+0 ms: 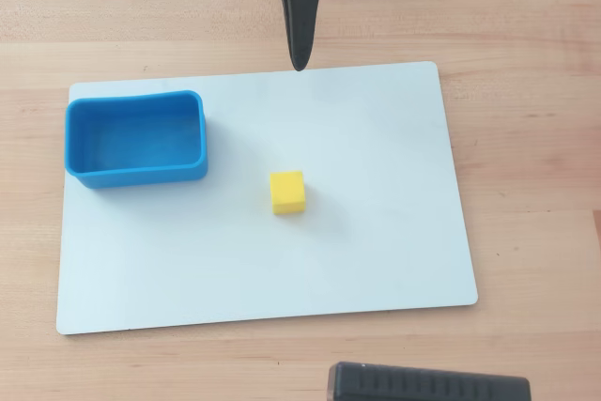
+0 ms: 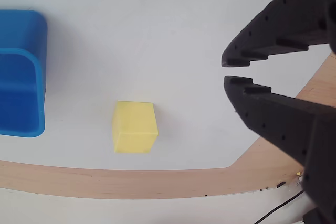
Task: Pick up yellow cube and drop it in the blue rectangular bin
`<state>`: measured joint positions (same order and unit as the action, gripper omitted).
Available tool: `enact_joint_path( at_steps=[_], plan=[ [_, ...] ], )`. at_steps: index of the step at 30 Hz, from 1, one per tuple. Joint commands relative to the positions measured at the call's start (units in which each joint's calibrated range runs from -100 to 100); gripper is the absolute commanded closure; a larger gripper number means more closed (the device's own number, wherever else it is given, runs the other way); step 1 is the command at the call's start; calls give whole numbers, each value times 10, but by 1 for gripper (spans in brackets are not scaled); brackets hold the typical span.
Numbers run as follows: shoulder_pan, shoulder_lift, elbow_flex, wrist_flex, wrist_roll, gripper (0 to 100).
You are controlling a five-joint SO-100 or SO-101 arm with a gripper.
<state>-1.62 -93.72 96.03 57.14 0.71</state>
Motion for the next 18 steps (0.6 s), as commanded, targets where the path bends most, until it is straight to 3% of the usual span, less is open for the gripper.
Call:
enact_joint_path(
  at_steps=[1, 18],
  plan=[
    [14, -26, -6, 14, -4, 100],
    [2, 42, -76, -31, 29, 100]
  ],
)
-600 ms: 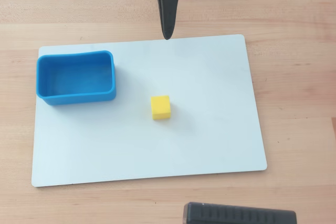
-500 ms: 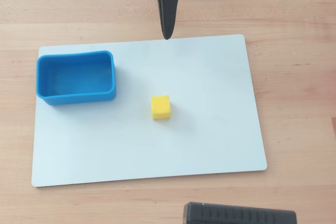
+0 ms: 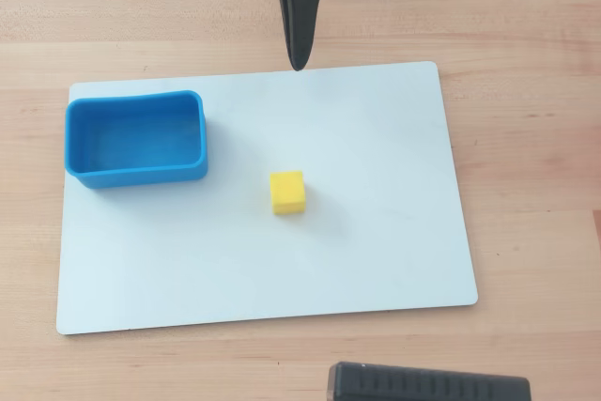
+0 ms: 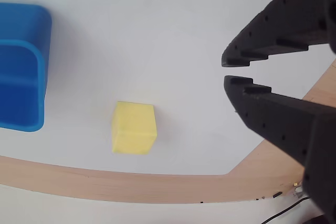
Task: Pick up yellow cube and drop it in the blue rectangular bin
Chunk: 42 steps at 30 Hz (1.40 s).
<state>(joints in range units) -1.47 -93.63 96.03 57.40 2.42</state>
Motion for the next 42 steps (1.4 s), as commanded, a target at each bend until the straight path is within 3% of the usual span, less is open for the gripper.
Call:
enact_joint_path(
  at_steps=[1, 11, 23, 42],
  plan=[
    [4, 77, -97, -44, 12, 100],
    [17, 480, -371, -71, 12, 100],
    [38, 801, -632, -57, 13, 100],
    [22, 1075, -1023, 197, 3, 100]
  ],
)
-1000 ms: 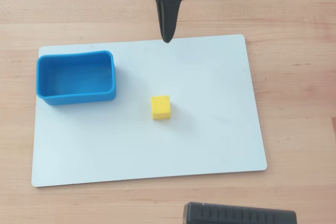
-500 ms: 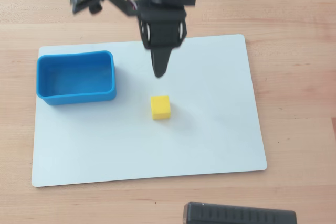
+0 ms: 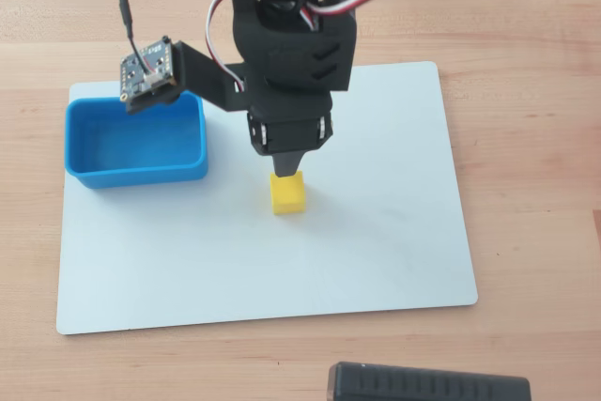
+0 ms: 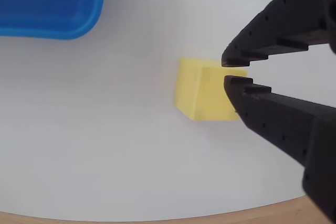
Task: Pick up yellow cube and drop it in the blue rectangular bin
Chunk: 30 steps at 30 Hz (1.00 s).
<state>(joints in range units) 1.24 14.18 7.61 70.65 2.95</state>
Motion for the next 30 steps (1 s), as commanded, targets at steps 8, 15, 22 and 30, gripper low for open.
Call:
enact_joint_path(
  at_steps=[8, 15, 22, 30],
  plan=[
    [-7, 45, -236, 137, -9, 99],
    [-10, 55, -237, 137, -17, 84],
    [-12, 84, -237, 143, -24, 79],
    [-11, 112, -252, 136, -25, 79]
  ],
)
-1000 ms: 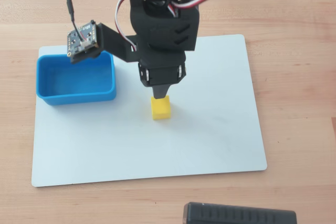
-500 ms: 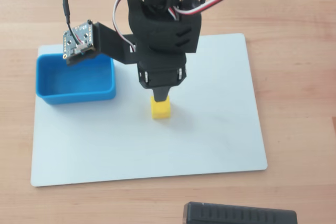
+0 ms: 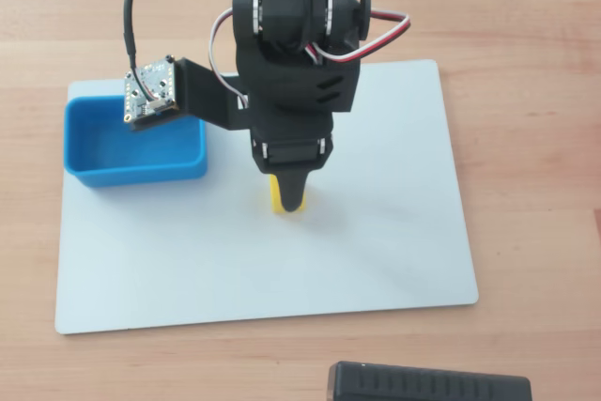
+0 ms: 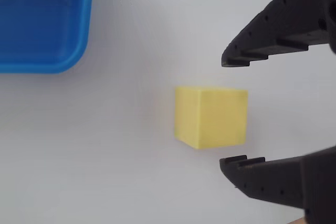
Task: Pick up yellow cube and drop it in the blue rectangular bin
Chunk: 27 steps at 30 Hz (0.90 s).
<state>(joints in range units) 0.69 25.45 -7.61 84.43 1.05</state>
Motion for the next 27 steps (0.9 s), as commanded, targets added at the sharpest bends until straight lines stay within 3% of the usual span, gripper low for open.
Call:
enact_joint_path(
  at_steps=[1, 12, 17, 23, 27],
  plan=[
    [-5, 7, -105, -2, -6, 79],
    [-4, 70, -142, -3, -7, 80],
    [-12, 85, -145, -4, -5, 84],
    [-16, 86, -160, 1, -6, 96],
    [-13, 66, -168, 16, -6, 97]
  ],
)
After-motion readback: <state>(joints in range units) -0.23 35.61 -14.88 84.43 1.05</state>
